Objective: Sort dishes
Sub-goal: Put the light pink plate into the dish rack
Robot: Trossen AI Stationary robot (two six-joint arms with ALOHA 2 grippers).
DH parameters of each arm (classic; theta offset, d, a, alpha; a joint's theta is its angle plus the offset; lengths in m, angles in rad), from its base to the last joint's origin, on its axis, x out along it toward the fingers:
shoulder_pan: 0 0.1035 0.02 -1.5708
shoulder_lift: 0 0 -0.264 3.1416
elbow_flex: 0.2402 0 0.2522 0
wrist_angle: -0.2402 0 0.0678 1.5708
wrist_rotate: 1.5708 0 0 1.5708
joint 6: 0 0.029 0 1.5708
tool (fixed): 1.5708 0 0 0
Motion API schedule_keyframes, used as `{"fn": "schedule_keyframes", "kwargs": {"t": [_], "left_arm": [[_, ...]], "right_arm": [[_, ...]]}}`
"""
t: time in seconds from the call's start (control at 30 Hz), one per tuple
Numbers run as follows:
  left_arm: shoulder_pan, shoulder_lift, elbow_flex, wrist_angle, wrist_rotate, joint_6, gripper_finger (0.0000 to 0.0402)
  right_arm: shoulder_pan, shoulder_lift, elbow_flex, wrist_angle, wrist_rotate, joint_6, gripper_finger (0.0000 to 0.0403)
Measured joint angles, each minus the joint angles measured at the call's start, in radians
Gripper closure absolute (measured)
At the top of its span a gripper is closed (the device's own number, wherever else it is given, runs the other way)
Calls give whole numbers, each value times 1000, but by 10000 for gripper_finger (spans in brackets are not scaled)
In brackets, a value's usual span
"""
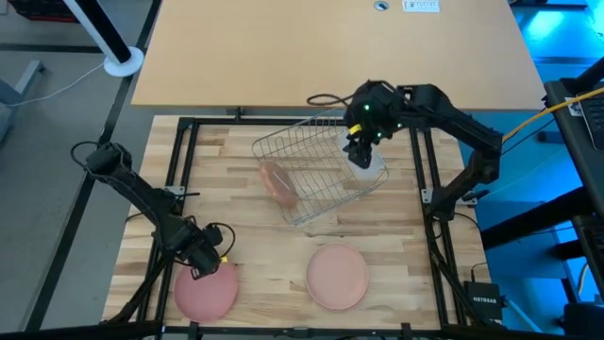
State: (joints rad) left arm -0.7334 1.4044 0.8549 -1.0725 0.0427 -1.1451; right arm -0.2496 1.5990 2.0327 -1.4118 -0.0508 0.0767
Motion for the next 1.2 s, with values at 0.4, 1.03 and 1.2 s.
{"fn": "schedule_keyframes", "kwargs": {"t": [0.4,1.03,1.2], "left_arm": [[-6,0,-103,104,48,72,270],[-6,-6,-172,191,51,57,390],[-7,-4,-144,188,-24,20,396]], "right_arm": [[173,23,0,73,83,159,206],[393,269,0,125,141,375,206],[454,293,0,191,177,443,206]]}}
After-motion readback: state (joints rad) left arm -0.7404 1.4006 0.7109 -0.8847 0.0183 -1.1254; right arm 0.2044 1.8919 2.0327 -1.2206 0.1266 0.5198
